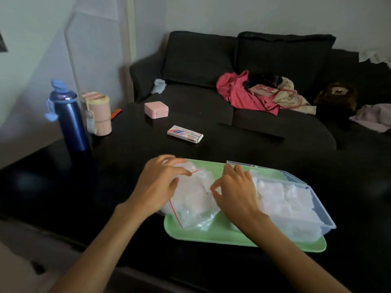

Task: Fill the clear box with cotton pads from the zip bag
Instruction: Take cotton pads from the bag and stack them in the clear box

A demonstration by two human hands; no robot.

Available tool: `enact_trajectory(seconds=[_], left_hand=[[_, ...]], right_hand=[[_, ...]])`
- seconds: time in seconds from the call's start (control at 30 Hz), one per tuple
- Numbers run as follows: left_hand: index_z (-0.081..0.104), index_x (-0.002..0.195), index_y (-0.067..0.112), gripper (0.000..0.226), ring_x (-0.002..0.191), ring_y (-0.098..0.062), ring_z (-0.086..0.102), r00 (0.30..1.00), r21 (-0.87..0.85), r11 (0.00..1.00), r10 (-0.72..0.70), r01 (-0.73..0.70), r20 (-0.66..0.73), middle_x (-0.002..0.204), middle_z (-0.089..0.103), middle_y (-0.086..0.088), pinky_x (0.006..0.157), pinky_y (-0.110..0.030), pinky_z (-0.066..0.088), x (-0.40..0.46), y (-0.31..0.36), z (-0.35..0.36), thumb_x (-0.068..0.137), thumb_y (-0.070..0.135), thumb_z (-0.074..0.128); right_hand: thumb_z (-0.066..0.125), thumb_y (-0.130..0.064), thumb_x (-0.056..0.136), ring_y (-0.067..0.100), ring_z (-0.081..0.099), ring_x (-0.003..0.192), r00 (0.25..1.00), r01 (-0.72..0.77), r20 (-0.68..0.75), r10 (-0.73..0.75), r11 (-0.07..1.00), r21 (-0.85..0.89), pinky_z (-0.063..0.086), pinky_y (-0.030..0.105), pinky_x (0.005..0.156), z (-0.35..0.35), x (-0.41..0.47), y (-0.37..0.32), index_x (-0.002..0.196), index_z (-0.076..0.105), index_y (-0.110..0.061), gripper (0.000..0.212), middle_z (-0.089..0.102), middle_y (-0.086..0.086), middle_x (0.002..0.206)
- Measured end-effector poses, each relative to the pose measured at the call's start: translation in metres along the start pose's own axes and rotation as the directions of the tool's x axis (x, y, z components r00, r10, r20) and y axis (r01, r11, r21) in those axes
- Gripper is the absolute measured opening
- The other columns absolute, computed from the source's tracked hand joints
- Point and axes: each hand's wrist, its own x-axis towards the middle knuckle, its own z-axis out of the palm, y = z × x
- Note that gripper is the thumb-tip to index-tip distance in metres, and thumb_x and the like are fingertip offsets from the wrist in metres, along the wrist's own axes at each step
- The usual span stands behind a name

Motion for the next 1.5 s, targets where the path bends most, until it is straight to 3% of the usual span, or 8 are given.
enact_trajectory(seconds=[0.27,0.5,0.67,0.87,1.2,1.3,1.4,1.5], left_hand=[[0.044,0.136,0.041,0.048,0.134,-0.012,0.035,0.92,0.053,0.973,-0.229,0.224,0.318,0.152,0.027,0.018,0.1,-0.036,0.035,0.0,-0.001,0.013,0.091,0.058,0.039],[0.031,0.142,0.036,0.082,0.136,-0.02,0.029,0.924,-0.084,0.925,-0.358,0.37,0.136,0.151,0.026,0.007,0.102,-0.039,0.037,-0.005,-0.019,0.003,0.072,0.051,0.072],[0.058,0.116,0.014,0.076,0.111,-0.032,0.057,0.599,-0.088,0.605,-0.737,0.791,0.313,0.122,0.06,-0.012,0.087,-0.036,0.046,-0.014,-0.041,0.0,0.069,0.073,0.059],[0.068,0.087,0.011,0.011,0.087,-0.021,0.064,0.704,-0.681,0.376,-0.648,0.628,0.29,0.102,0.068,-0.015,0.08,-0.032,0.049,-0.015,-0.041,0.009,0.091,0.018,0.06],[0.062,0.111,0.01,0.024,0.081,-0.013,0.071,0.733,-0.817,-0.292,-0.363,0.497,0.575,0.096,0.074,-0.006,0.066,-0.026,0.055,-0.011,-0.017,0.007,0.096,0.015,0.044],[0.061,0.114,0.007,0.026,0.086,-0.019,0.068,0.691,-0.787,-0.186,-0.39,0.589,0.609,0.099,0.072,-0.01,0.073,-0.031,0.052,-0.014,-0.011,0.014,0.097,0.017,0.044],[0.067,0.101,0.01,0.02,0.09,-0.023,0.066,0.711,-0.699,0.293,-0.557,0.653,0.43,0.096,0.071,-0.01,0.08,-0.041,0.053,-0.018,-0.013,0.019,0.094,0.023,0.054],[0.063,0.091,0.026,0.025,0.084,-0.016,0.062,0.785,-0.429,0.715,-0.619,0.551,-0.024,0.089,0.066,0.009,0.076,-0.037,0.052,-0.026,-0.021,0.015,0.072,0.03,0.078]], right_hand=[[0.053,-0.033,0.091,0.025,0.036,0.118,0.999,0.039,-0.003,-0.04,0.989,-0.143,0.028,0.035,0.092,0.019,0.016,-0.021,0.105,0.067,-0.021,0.024,0.044,0.003,0.127],[0.053,-0.003,0.086,0.031,0.059,0.084,0.997,-0.079,-0.012,0.083,0.98,0.182,0.031,0.03,0.06,0.009,0.011,-0.018,0.109,0.038,-0.012,0.029,0.056,0.007,0.098],[0.05,0.008,0.08,0.028,0.062,0.082,0.994,-0.004,-0.105,0.041,0.943,0.333,0.047,0.035,0.063,-0.002,0.006,-0.015,0.089,0.058,-0.017,0.028,0.067,0.004,0.091],[0.058,-0.009,0.086,0.018,0.065,0.083,0.984,0.018,-0.171,0.056,0.914,0.406,0.045,0.026,0.07,0.005,-0.009,-0.017,0.102,0.073,-0.023,0.026,0.07,-0.007,0.106],[0.079,-0.044,0.066,0.003,0.062,0.092,0.989,-0.122,0.031,0.147,0.665,0.737,0.053,0.027,0.086,0.012,-0.012,-0.011,0.113,0.066,-0.025,0.053,0.068,-0.009,0.111],[0.078,-0.046,0.065,0.01,0.061,0.099,0.996,-0.084,0.034,0.078,0.802,0.592,0.05,0.026,0.085,0.015,-0.015,-0.013,0.117,0.062,-0.024,0.059,0.064,-0.01,0.118],[0.076,-0.046,0.068,0.016,0.056,0.111,0.997,-0.05,0.081,0.016,0.902,0.428,0.043,0.026,0.09,0.017,-0.014,-0.017,0.129,0.052,-0.021,0.071,0.055,-0.006,0.13],[0.077,-0.047,0.067,0.016,0.053,0.116,0.994,-0.05,0.111,0.007,0.919,0.39,0.042,0.026,0.092,0.019,-0.012,-0.014,0.134,0.047,-0.02,0.078,0.052,-0.006,0.134]])
